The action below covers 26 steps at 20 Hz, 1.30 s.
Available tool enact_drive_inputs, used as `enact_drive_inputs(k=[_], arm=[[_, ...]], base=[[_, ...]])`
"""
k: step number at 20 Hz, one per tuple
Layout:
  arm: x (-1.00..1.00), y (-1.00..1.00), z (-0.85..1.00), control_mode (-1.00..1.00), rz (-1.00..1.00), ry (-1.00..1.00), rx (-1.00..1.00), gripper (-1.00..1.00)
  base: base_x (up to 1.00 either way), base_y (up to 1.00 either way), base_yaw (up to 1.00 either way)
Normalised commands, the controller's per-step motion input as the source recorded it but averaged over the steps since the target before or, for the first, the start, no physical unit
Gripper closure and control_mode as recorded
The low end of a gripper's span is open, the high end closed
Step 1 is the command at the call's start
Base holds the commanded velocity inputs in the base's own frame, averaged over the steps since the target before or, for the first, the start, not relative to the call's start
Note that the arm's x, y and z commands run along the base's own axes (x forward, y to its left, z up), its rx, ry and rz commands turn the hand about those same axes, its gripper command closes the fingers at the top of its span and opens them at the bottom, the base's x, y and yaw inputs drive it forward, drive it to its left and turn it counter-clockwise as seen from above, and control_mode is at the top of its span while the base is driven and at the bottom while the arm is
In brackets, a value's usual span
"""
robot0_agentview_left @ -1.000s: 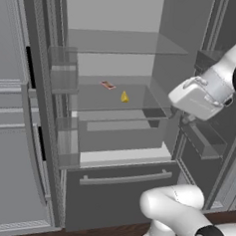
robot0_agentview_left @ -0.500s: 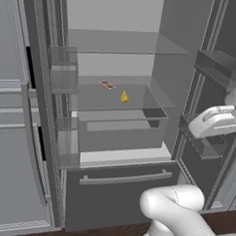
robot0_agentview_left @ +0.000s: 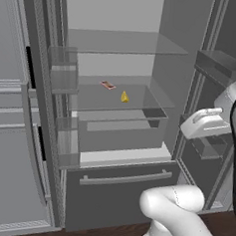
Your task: Grab a lemon wedge from the fridge and one ice cube from the ice bowl, and put them in the glass of lemonade.
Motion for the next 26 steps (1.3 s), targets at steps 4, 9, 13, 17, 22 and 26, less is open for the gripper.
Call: enact_drive_inputs(k=[4, 9, 13, 17, 22, 26], arm=[[0.18, -0.01, -0.18, -1.0, 0.0, 0.0, 0.0, -1.0], [0.06, 0.0, -0.04, 1.0, 0.0, 0.0, 0.0, -1.0], [0.0, 0.0, 0.0, 1.0, 0.0, 0.0, 0.0, -1.0], [0.0, 0.0, 0.0, 1.0, 0.0, 0.0, 0.0, -1.0], [0.0, 0.0, -0.14, -1.0, 0.0, -0.04, -0.01, -1.0], [0.35, 0.02, -0.52, -1.0, -0.02, -0.03, -0.08, -1.0]], base=[[0.0, 0.0, 0.0], [0.46, 0.0, -0.01], [1.0, 0.0, -0.08], [0.85, 0.0, -0.11], [0.06, 0.0, -0.03], [0.0, 0.0, 0.0]])
